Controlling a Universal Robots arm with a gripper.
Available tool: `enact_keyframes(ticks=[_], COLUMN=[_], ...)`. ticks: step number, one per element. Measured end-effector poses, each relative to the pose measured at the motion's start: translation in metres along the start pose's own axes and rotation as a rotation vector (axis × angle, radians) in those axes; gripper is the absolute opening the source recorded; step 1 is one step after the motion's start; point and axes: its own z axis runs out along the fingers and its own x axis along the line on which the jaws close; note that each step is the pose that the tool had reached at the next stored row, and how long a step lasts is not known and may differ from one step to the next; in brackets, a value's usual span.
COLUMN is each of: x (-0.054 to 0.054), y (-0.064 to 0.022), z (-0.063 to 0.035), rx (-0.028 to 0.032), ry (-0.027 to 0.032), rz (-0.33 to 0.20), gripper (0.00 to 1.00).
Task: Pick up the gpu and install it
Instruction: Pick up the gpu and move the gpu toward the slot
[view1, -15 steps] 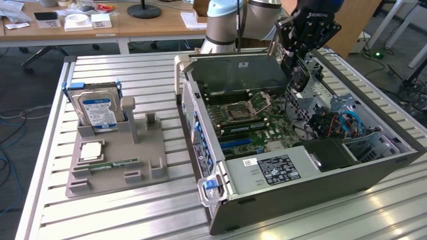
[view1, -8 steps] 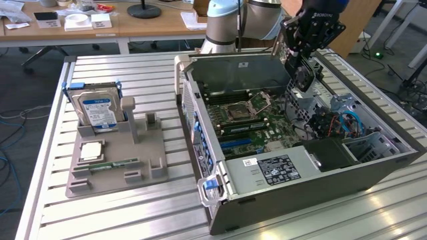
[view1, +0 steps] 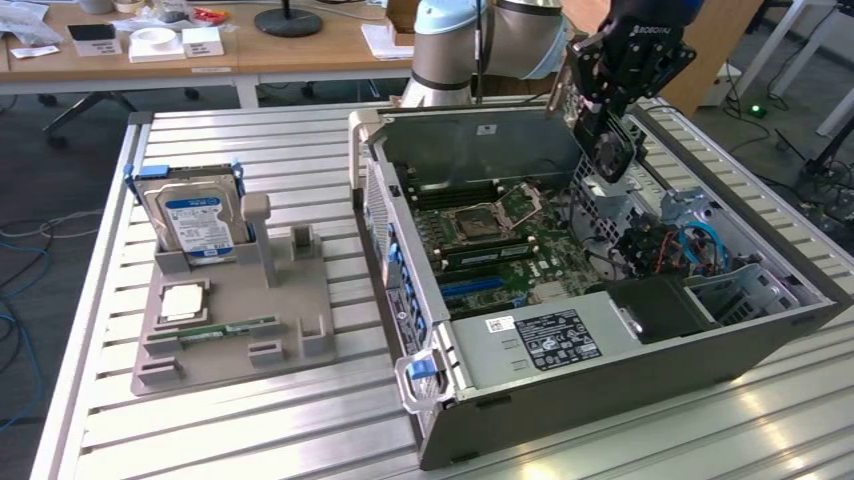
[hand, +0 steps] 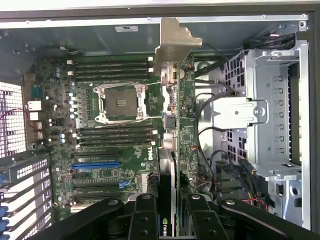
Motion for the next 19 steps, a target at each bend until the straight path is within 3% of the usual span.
enact_keyframes(ticks=[19], x=[-0.005], y=[0.0006], z=[0.0004], rx=[-0.0001], ry=[0.0003], rz=[-0.008], gripper=[0.26])
